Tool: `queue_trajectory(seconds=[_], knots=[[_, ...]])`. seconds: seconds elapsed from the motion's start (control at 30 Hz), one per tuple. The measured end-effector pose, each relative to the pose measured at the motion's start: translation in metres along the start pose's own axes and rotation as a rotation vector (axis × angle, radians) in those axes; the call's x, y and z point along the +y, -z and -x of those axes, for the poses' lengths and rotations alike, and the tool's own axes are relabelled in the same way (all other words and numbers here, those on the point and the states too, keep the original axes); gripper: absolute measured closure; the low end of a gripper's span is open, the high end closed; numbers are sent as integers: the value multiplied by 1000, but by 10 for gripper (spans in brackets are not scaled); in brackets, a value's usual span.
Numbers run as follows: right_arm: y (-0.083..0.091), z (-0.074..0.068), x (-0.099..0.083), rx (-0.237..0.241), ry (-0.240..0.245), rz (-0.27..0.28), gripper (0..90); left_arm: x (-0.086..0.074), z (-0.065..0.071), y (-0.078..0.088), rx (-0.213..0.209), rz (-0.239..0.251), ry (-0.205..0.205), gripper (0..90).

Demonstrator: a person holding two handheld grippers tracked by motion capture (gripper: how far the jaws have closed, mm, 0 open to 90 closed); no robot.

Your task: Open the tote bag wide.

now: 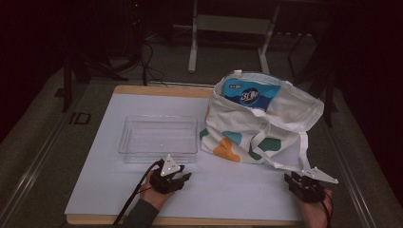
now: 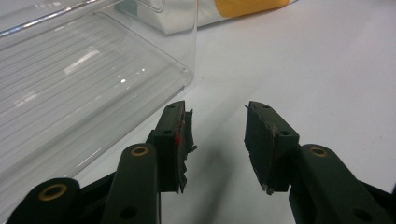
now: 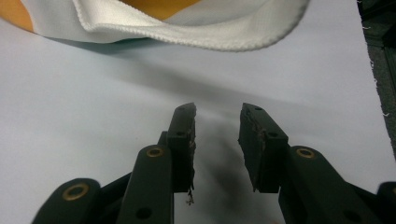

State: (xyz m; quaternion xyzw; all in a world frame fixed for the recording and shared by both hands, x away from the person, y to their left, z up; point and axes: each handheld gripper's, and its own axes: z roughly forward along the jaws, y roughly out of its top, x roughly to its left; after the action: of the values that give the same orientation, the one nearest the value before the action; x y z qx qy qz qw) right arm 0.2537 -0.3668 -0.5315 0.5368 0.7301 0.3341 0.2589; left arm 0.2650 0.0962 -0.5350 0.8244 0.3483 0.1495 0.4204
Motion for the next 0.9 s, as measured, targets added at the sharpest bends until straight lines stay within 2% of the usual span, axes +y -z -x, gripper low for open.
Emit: queue_trajectory(seconds=[0.37,0.47,0.73,0.9], knots=[[3,3,0,-8,-16,11,659,1,2,2,-8,5,-9,596],[5,6,0,-12,-21,11,660,3,3,5,-21,7,-15,600],[13,12,6,-17,-31,29,698,13,7,15,-45,15,-61,623],[15,15,11,-20,-26,33,739,25,12,26,-53,37,-109,622]])
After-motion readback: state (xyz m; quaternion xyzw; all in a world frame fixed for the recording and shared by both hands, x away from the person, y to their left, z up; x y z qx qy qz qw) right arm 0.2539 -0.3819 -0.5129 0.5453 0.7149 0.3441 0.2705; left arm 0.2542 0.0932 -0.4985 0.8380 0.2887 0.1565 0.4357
